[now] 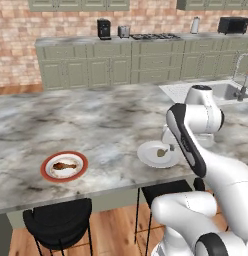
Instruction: Transport the chicken drumstick and garlic to the fridge. Place the chicken drumstick on the rack containing meat and place the garlic on the rack containing the vegetable, ensuring meats and vegetables are on different racks.
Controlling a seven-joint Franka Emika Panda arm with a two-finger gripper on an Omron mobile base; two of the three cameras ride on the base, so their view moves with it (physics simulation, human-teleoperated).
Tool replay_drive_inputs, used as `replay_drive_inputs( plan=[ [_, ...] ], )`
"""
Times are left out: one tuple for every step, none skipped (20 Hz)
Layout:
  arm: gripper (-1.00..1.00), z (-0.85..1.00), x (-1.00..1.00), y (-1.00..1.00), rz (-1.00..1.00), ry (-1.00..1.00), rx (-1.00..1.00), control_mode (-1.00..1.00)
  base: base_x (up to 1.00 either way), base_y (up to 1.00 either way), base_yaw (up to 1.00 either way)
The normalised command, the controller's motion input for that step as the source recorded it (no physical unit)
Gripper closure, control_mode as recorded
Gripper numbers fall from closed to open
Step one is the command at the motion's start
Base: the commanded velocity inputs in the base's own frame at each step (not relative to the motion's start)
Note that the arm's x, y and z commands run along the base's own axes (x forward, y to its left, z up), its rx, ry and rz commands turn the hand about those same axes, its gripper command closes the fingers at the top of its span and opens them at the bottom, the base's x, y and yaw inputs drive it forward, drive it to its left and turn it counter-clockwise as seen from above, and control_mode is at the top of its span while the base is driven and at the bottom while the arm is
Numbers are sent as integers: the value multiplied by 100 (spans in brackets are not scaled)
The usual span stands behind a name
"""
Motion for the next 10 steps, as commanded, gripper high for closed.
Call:
replay_drive_inputs(
  plan=[
    [-100, -22, 23, -12, -3, 0, 0, -100, 0, 0, 0],
    [-100, -22, 29, -12, -3, 1, 0, -100, 0, 0, 0],
    [-100, -22, 30, -12, -3, 1, 0, -100, 0, 0, 0],
    [-100, -20, 32, -11, -3, 0, 0, -100, 0, 0, 0],
    [-100, -20, 32, -8, -2, 0, 0, -100, 0, 0, 0],
    [-100, -23, 32, -6, 0, 0, 0, -100, 0, 0, 0],
    [-100, -29, 27, -5, 0, 0, 0, -100, 0, 0, 0],
    [-100, -32, 26, -6, 0, 0, 0, -100, 0, 0, 0],
    [-100, -29, 26, -6, 0, 0, 0, -100, 0, 0, 0],
    [-100, -27, 28, -6, 0, 0, 0, -100, 0, 0, 0]
  ],
)
